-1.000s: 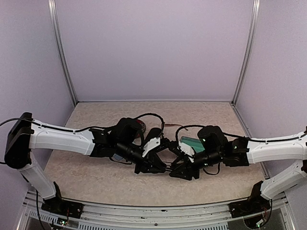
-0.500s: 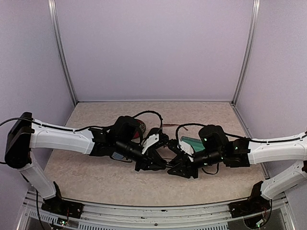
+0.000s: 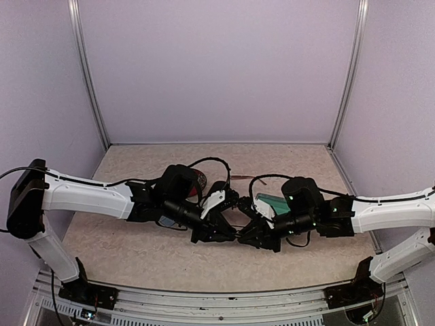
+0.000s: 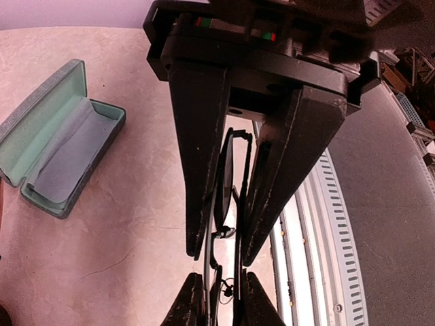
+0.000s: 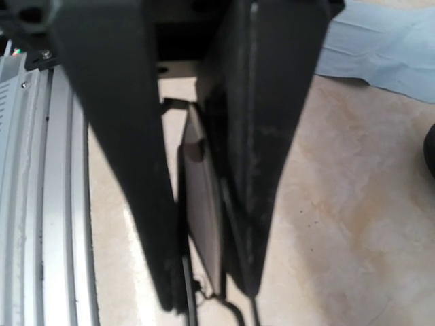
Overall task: Organize the sunglasses
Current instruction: Pass from the left arm to the right, then place the sunglasses in the sunglasses case.
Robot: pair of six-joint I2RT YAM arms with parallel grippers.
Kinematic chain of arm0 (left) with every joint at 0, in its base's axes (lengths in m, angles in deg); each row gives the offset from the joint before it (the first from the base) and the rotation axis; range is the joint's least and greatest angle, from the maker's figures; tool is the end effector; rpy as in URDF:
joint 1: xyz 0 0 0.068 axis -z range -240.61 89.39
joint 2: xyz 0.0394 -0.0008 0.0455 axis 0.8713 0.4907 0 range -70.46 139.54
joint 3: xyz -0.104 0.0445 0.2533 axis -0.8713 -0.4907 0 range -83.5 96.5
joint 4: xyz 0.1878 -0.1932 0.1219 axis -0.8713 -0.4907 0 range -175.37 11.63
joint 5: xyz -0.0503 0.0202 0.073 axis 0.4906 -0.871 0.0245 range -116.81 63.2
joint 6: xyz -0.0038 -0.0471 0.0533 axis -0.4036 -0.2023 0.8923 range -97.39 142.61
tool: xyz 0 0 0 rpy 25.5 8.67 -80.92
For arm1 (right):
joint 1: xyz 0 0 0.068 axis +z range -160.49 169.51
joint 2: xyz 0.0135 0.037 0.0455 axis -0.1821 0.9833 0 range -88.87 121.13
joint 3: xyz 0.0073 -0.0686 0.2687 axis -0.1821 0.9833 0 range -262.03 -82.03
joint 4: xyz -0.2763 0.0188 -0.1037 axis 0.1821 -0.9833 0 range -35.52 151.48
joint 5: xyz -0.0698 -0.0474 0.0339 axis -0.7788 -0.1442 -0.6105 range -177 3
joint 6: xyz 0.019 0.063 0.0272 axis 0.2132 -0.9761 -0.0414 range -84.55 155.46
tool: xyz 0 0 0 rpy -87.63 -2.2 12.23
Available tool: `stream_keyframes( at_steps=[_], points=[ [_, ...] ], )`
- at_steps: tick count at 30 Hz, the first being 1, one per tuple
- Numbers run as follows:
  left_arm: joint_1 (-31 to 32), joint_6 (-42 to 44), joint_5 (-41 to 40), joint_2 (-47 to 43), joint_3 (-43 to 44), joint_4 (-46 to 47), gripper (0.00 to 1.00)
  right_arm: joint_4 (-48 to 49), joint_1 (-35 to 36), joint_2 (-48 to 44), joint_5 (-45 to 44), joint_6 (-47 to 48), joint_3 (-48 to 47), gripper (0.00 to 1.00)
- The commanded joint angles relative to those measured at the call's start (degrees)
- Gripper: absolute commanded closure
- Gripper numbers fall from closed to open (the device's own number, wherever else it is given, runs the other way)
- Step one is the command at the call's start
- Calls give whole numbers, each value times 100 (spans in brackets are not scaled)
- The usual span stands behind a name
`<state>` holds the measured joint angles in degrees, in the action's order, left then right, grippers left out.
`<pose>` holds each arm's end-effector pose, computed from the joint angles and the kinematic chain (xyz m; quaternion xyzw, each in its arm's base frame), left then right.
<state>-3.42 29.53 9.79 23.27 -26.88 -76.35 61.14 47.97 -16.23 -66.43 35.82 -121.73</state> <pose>0.1859 -0.3527 0.1902 0.5699 0.6372 -0.4381 0.2779 0.1479 0.2803 0.1967 -0.4991 0.7126 0.3644 0.3323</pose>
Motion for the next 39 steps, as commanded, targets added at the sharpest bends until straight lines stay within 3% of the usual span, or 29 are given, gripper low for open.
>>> stream_keyframes(
  at_steps=[1, 5, 11, 19, 29, 39],
  points=[
    [-32, -10, -16, 52, -68, 88, 82, 99, 44, -71, -139, -62, 19, 81],
    [-40, -39, -58, 33, -119, 129, 74, 56, 43, -160, -253, -63, 68, 83],
    [-94, -112, -155, -125, -279, 335, 54, -197, 48, -313, -626, -36, 143, 86],
    [-550, -474, -289, -713, -727, 978, 40, -650, 43, -640, -2313, 50, 299, 89],
    [-709, -663, -367, -1076, -856, 1358, 40, -262, 78, -1143, -3860, 1703, 709, 94],
    [-680, -810, -255, -983, -891, 1673, 40, 537, -20, -718, -4935, 3210, 1364, 95]
  ],
)
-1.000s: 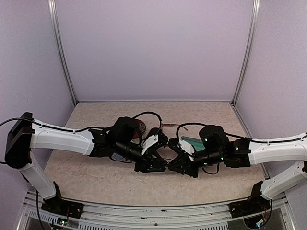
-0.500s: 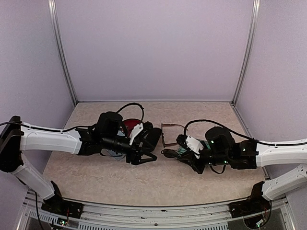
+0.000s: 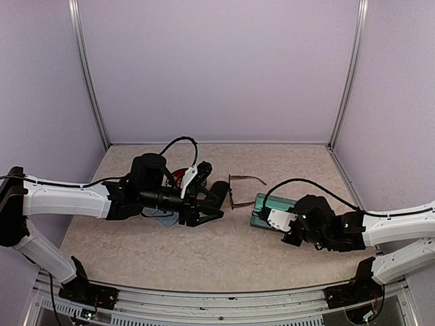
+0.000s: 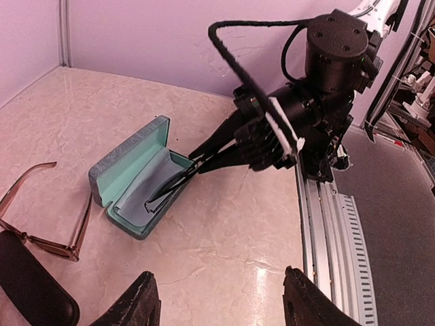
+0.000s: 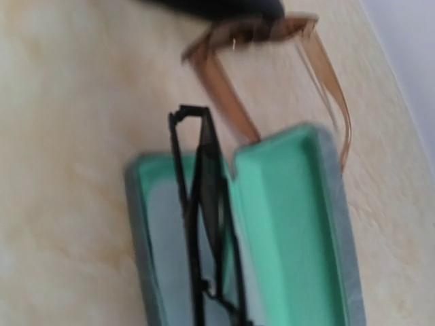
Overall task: Organize the sunglasses
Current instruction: Place the sunglasses in the sunglasses case.
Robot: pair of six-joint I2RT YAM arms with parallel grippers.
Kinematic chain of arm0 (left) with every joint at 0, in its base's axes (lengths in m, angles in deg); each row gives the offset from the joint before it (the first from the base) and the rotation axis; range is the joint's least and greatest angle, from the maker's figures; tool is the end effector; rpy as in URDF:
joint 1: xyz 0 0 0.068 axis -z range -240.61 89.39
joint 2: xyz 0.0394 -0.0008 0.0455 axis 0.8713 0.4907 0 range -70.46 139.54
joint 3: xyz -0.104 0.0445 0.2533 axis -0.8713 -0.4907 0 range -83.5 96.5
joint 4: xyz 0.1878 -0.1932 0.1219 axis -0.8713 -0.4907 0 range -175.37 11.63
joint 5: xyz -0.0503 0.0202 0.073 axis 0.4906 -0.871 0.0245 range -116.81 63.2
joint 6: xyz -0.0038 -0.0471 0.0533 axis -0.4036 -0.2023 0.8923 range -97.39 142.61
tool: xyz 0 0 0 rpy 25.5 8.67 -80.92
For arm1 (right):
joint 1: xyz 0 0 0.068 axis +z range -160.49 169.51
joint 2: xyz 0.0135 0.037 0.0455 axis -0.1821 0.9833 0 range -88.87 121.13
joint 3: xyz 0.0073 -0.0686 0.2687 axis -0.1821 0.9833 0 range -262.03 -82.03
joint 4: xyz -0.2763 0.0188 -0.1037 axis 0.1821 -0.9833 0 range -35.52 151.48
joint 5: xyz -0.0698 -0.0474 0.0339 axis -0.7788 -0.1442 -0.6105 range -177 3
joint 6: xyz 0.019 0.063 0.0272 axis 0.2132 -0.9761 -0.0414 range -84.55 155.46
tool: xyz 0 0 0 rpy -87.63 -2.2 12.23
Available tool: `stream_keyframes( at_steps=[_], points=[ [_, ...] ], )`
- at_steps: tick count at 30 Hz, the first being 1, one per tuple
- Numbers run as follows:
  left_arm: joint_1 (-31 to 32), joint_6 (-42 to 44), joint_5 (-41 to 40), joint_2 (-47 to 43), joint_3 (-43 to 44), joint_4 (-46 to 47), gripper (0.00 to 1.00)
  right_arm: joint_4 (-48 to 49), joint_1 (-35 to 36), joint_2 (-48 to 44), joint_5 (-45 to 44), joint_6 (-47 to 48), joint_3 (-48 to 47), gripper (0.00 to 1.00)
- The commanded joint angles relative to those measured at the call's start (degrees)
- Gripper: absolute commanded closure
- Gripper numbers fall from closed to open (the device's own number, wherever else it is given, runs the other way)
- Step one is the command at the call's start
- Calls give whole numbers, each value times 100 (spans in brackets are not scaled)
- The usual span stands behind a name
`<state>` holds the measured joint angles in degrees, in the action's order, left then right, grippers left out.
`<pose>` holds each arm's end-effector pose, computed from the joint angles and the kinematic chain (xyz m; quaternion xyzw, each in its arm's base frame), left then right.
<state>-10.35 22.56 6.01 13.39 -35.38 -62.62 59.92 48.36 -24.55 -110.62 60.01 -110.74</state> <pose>0.2125 -0.3052 0.2230 0.4802 0.6427 -0.4433 0.3997 0.1592 0.2180 0.1636 -0.5152 0.7151 -0.0467 0.4702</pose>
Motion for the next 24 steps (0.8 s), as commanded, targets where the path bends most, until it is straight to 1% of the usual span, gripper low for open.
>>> stream_keyframes(
  at_steps=[1, 4, 9, 14, 20, 24],
  points=[
    [29, -117, 118, 20, -39, 316, 40, 820, -99, 121, -461, 905, 344, 96],
    [75, -109, 103, 66, -28, 345, 39, 1345, -270, 112, -334, 1245, 572, 97],
    [137, -90, 73, 134, -22, 334, 40, 1934, -577, 108, 86, 1678, 823, 97],
    [160, -74, 96, 255, 27, 349, 40, 2662, -961, 64, 802, 2005, 1149, 97],
    [168, -42, 183, 428, 137, 334, 40, 3001, -1441, -126, 1675, 2059, 1362, 97],
    [168, 2, 226, 508, 204, 296, 40, 3002, -1700, -64, 2253, 1986, 1360, 97]
  ],
)
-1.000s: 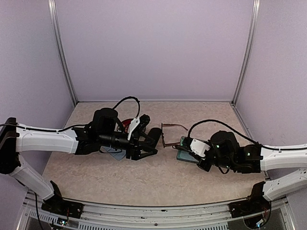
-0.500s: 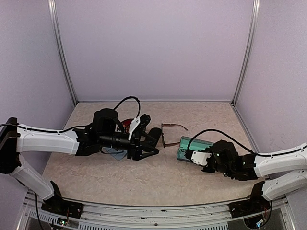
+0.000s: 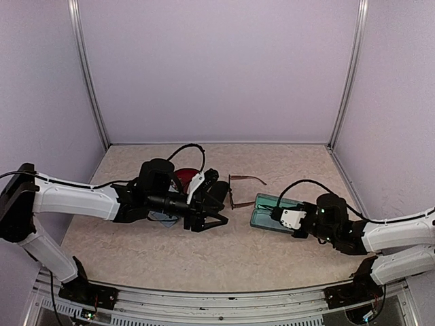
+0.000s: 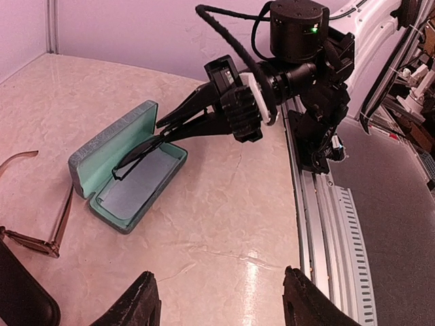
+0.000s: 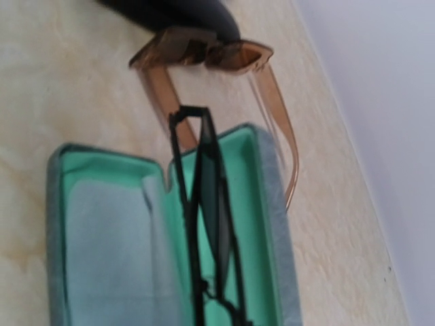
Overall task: Organize the sunglasses
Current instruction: Place the sunglasses in the sunglasses case.
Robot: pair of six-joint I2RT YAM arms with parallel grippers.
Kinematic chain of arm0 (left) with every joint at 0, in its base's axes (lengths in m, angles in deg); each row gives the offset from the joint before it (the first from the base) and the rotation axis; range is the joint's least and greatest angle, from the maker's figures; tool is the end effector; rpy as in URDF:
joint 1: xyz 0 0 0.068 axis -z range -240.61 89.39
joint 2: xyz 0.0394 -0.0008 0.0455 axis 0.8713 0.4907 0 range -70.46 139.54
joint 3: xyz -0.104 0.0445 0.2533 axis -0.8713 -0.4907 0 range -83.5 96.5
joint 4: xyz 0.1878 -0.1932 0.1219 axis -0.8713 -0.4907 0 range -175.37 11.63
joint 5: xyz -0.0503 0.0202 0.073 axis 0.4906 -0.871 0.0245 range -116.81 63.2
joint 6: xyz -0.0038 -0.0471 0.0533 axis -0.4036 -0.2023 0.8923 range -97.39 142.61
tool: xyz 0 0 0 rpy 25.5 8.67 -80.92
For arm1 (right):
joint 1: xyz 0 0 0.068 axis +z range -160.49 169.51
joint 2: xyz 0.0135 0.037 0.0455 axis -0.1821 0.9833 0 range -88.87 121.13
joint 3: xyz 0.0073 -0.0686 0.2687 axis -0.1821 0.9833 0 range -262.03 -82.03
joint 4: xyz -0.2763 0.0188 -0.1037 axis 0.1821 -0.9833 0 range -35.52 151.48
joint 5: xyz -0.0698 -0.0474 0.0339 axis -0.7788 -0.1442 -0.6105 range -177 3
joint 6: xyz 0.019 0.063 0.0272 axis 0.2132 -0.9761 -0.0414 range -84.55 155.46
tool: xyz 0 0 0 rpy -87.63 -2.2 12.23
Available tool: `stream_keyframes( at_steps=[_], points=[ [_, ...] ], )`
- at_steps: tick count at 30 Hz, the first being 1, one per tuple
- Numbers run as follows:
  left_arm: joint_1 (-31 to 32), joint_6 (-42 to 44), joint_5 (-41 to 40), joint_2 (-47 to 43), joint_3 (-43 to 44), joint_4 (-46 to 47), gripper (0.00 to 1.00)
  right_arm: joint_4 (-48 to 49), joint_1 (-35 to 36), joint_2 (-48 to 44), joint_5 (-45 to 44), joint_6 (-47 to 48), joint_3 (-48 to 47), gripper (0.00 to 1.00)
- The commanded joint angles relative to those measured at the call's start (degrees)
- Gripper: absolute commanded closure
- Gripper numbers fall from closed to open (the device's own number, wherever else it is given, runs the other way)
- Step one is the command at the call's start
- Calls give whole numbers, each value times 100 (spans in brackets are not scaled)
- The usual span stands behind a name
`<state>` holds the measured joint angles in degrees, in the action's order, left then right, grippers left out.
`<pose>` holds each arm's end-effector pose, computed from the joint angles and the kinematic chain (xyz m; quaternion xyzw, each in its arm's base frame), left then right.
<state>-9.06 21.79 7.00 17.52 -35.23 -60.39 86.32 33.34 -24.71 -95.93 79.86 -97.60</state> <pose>0.2104 -0.3173 0.2031 0.4867 0.6457 -0.4529 0.3755 0.1900 0.1697 0.1310 -0.5507 0.6290 -0.0678 0.5445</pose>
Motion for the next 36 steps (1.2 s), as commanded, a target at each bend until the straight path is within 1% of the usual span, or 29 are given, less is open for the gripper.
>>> stream_keyframes(
  at_steps=[1, 7, 11, 18, 36],
  points=[
    [39, 76, 142, 110, 194, 76, 40, 359, -226, -22, 839, -9, 45, 97],
    [31, 91, 155, 163, 199, 84, 40, 330, -295, 240, 1062, -49, 26, 97],
    [31, 102, 165, 208, 218, 67, 40, 317, -338, 417, 1060, -22, 5, 97],
    [32, 109, 188, 287, 253, 59, 40, 334, -433, 609, 1190, -43, -46, 94],
    [66, 117, 135, 515, 431, -38, 40, 700, -748, 1371, 1467, 114, -136, 94]
  ],
)
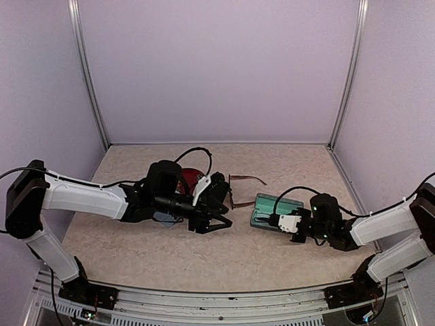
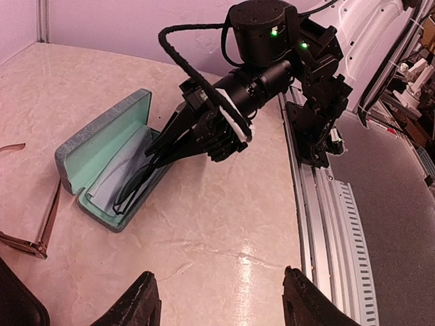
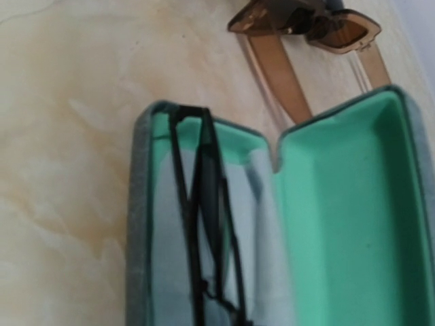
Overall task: Organize the sunglasses
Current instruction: Place the sunglasses in the sunglasses case.
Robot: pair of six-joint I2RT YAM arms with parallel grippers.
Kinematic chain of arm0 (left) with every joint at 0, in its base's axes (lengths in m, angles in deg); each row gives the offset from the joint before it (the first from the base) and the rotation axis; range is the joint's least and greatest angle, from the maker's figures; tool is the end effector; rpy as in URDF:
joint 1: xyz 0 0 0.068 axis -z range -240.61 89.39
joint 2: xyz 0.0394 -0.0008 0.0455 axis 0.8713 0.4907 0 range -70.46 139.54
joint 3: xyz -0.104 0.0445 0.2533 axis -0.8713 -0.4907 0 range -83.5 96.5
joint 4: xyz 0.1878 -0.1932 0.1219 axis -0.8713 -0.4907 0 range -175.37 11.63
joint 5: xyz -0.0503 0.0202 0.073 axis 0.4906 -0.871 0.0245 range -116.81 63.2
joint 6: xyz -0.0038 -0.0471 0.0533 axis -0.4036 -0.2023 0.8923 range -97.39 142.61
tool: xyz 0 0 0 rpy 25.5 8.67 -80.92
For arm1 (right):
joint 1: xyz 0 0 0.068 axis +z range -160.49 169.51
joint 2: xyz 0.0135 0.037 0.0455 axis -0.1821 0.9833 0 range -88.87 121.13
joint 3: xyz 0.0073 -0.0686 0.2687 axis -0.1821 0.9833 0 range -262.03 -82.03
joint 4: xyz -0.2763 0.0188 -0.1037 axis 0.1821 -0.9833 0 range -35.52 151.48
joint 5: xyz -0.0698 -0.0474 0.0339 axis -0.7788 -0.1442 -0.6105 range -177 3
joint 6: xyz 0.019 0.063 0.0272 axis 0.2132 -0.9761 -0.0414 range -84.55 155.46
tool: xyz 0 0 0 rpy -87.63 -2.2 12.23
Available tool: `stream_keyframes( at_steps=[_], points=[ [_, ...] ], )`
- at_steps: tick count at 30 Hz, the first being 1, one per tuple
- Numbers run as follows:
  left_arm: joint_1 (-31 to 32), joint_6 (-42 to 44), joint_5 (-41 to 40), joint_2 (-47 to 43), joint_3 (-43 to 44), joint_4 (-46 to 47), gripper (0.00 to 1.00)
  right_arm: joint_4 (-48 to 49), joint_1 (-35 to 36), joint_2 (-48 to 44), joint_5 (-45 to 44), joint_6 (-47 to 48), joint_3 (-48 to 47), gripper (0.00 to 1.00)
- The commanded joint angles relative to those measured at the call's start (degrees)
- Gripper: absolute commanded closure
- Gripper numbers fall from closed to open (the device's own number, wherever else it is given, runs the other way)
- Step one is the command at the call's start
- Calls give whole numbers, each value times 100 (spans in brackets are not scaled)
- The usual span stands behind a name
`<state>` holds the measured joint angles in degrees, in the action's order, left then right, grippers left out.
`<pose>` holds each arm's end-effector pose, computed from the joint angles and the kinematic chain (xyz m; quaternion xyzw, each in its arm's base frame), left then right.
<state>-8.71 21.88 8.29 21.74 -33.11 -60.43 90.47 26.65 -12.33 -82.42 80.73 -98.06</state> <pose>0.2152 -0.3289 0.1899 0.4935 0.6497 -0.4571 0.3542 0.2052 0.1613 0.0903 -0.5891 0.6431 0.0002 0.4893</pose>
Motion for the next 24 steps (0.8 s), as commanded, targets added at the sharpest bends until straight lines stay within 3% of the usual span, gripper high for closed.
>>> stream_keyframes(
  at_steps=[1, 24],
  points=[
    [31, 107, 6, 104, 232, -40, 40, 327, -88, 156, 127, 27, -79, 94],
    [64, 146, 2, 289, 356, -167, 40, 858, -313, 597, 342, 141, -79, 90]
  ],
)
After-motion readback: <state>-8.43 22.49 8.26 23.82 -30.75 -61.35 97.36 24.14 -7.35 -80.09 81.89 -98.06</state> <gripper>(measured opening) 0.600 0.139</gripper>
